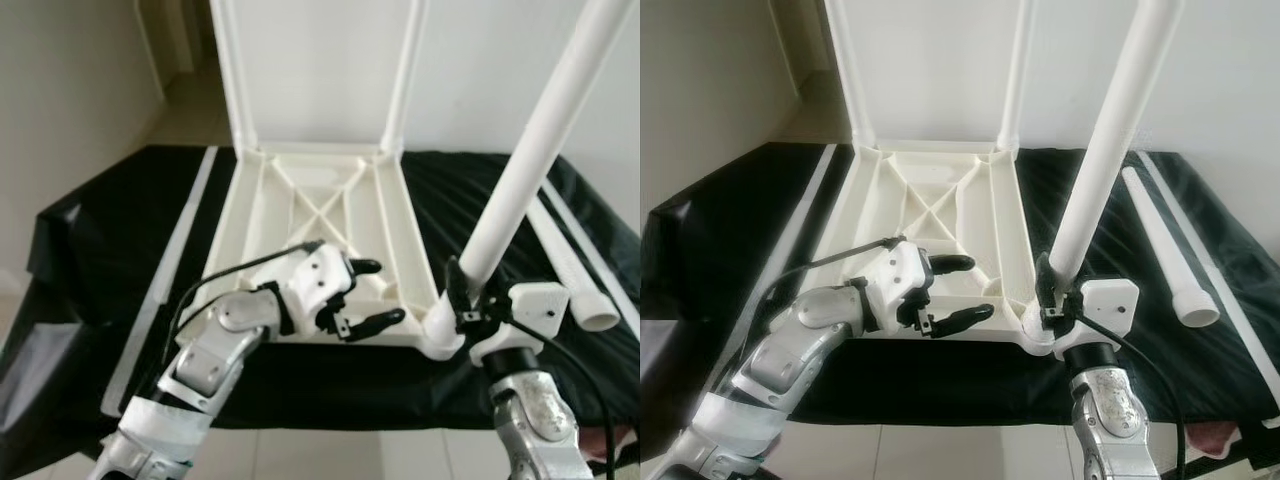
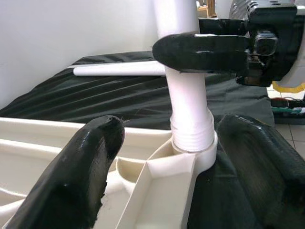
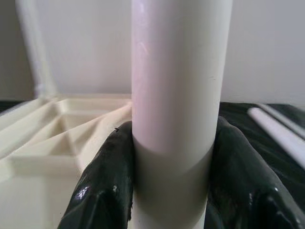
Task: Building children table
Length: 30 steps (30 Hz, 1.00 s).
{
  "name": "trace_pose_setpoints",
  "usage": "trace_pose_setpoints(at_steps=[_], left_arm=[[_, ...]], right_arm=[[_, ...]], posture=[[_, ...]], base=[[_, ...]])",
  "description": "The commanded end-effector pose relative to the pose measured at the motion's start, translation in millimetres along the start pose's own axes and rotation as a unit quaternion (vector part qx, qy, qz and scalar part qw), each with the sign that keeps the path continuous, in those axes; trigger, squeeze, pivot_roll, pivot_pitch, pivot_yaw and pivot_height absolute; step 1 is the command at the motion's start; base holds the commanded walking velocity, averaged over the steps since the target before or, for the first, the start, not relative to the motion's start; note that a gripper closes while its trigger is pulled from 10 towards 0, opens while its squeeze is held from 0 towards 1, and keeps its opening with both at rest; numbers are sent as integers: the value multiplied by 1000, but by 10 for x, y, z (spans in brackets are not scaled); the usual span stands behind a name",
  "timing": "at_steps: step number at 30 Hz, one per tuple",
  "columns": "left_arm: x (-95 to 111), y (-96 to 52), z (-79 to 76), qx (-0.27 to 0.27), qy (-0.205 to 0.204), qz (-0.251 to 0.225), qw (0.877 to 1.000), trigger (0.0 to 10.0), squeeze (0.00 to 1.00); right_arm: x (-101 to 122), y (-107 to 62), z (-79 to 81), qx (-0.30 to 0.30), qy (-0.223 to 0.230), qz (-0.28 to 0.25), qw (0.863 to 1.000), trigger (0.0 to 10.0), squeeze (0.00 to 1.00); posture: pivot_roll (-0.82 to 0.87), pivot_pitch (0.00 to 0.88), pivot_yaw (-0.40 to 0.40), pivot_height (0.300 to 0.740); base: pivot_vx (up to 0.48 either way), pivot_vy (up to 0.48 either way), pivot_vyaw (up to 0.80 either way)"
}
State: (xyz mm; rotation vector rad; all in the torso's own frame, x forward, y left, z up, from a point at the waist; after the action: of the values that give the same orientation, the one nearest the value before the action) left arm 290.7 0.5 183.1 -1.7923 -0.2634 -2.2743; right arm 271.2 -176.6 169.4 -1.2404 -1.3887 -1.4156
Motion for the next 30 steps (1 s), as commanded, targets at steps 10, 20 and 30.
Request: trace_pose_setpoints(at_steps=[10, 20, 30], left_arm=[[21, 16, 4, -17, 8, 0, 1000, 10000, 0], [43, 37, 49, -13, 13, -3, 1000, 10000, 0], [51, 35, 67, -11, 16, -5, 1000, 10000, 0]], right_arm=[[-576, -74, -399, -182, -36, 110, 977, 10000, 0], [-657, -44, -297, -182, -27, 115, 976, 10000, 0], [-504, 13, -389, 28, -32, 75, 996, 10000, 0]], posture=[[-35, 0, 9, 740], [-34, 0, 9, 740], [-42, 0, 11, 740]], base=[[0, 0, 0], [0, 0, 0], [0, 0, 0]])
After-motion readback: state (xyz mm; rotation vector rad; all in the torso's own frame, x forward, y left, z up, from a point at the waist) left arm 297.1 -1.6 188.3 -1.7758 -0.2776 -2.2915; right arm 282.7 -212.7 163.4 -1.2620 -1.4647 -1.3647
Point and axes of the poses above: a point about 5 cm out from each wrist's last joint towards the gripper, its own y axis pointing out of the wrist towards the gripper, its own x axis along the axis of the wrist's last joint, z = x × y, the point moved 5 cm from there along y, pointing out of the wrist towards the gripper, and after that the axes turned 5 degrees about -y, right-handed, at the moved point
